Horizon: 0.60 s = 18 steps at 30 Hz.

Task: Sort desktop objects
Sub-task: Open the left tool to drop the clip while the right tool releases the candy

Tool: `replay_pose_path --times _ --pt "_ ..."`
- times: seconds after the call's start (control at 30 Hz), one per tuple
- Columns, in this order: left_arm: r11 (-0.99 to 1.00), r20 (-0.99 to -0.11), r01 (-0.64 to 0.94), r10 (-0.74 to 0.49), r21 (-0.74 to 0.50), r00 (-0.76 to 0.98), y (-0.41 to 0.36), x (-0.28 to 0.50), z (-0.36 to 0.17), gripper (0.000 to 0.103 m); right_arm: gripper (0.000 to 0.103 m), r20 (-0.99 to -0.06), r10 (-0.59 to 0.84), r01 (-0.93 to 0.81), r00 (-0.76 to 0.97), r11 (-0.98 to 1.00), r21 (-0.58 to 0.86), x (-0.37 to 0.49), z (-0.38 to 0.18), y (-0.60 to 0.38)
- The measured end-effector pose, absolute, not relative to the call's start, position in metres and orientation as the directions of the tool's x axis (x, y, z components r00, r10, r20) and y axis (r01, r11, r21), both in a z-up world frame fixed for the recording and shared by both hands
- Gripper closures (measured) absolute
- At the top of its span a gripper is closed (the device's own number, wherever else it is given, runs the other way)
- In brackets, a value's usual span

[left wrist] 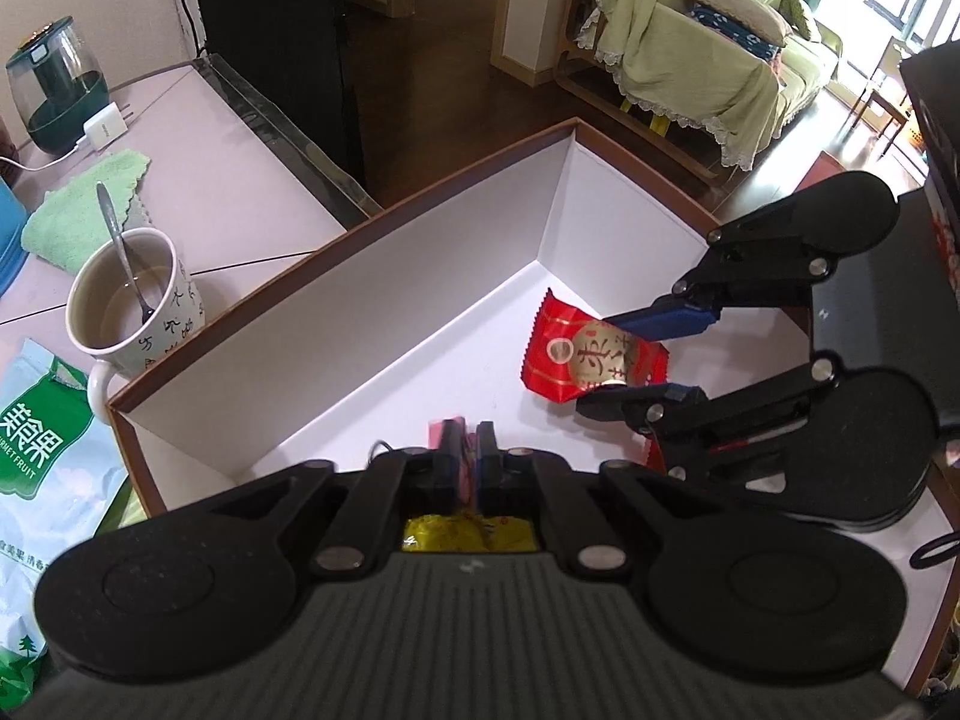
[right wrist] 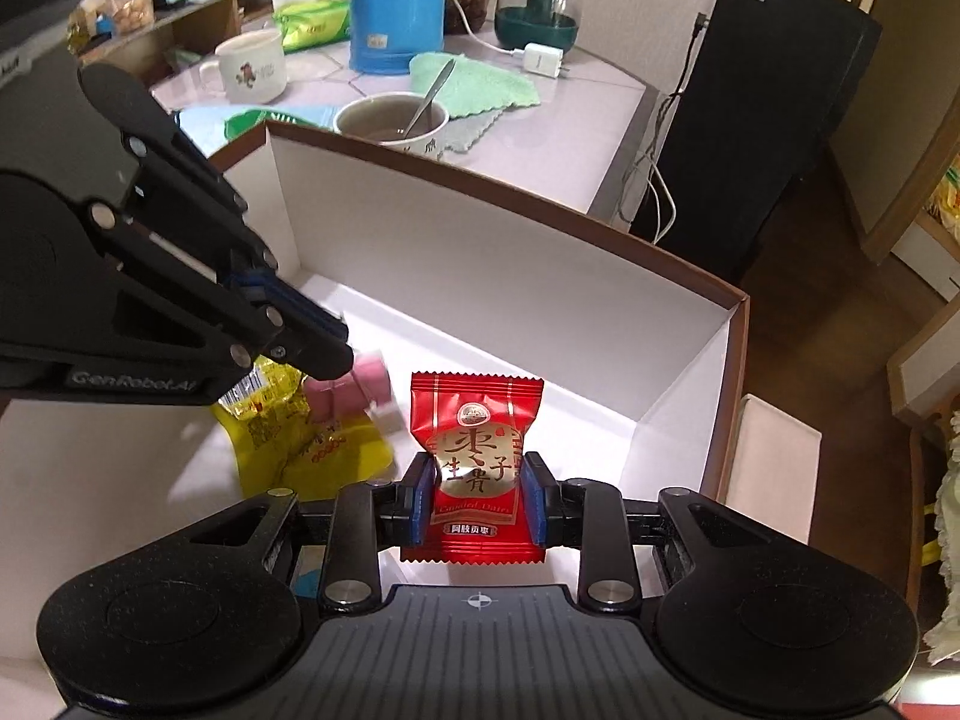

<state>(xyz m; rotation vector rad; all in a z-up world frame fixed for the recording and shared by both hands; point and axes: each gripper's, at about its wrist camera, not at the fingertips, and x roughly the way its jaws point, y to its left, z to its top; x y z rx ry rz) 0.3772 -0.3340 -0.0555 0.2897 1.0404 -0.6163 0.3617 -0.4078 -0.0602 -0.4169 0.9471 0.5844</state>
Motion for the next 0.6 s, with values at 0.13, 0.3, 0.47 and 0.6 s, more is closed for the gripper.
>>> replay_pose_path --times 0.13,0.3,0.47,0.6 --pt "0.803 -0.865 0.593 -0.337 -0.058 0.371 -0.332 0.374 -0.049 0.085 0.042 -0.842 0.309 -0.660 0.443 0.748 -0.072 0.355 -0.059 -0.404" --pt "0.807 -0.862 0.589 -0.332 -0.048 0.384 -0.328 0.368 -0.042 0.083 0.030 -0.825 0.312 -0.656 0.471 0.749 -0.092 0.346 -0.054 -0.401" --pt "0.807 -0.862 0.589 -0.327 -0.041 0.388 -0.326 0.359 -0.034 0.080 0.030 -0.827 0.329 -0.645 0.456 0.763 -0.052 0.337 -0.047 -0.406" --pt "0.804 -0.865 0.593 -0.326 -0.042 0.382 -0.326 0.348 -0.032 0.078 0.030 -0.830 0.341 -0.632 0.440 0.774 -0.017 0.328 -0.042 -0.410"
